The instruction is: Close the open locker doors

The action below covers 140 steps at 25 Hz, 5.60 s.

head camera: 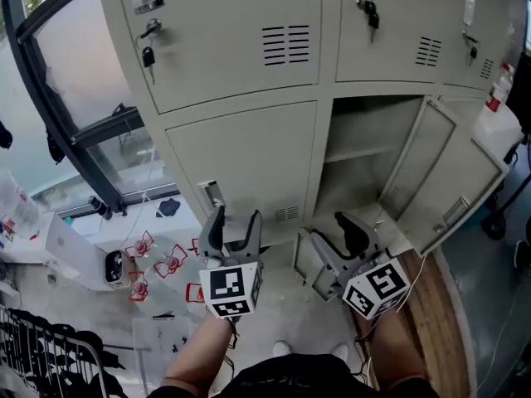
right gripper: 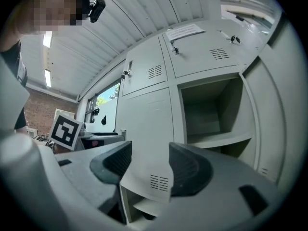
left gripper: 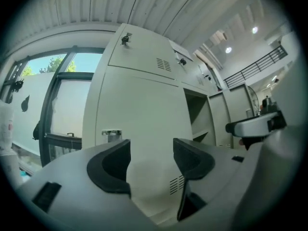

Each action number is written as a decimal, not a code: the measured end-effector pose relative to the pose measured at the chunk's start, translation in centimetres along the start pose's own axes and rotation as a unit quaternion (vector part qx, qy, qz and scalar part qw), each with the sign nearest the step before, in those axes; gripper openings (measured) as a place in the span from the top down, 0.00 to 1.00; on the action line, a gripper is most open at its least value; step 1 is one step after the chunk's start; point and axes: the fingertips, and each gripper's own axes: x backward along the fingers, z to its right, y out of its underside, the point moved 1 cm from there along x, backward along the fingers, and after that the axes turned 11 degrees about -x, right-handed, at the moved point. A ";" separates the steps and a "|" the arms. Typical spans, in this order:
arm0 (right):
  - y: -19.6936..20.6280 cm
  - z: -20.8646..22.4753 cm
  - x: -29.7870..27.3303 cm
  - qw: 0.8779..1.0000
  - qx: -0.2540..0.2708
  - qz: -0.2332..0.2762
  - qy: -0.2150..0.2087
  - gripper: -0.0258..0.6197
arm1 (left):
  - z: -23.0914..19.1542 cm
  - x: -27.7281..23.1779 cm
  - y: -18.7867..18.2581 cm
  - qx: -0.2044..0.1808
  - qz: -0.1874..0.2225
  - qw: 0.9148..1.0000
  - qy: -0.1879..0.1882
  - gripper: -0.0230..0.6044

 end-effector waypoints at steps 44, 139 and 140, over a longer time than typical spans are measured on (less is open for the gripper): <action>-4.9 24.0 28.0 0.959 -0.052 0.054 0.273 0.60 | 35.5 -0.1 -7.9 0.036 0.042 0.950 0.309 0.54; -0.7 9.5 0.9 0.999 -0.014 -0.007 0.040 0.76 | 10.7 0.4 -0.5 0.078 -0.003 0.989 0.123 0.57; -0.7 9.5 0.4 0.999 -0.012 -0.010 0.034 0.76 | 10.7 0.2 -0.5 0.079 -0.003 0.990 0.117 0.56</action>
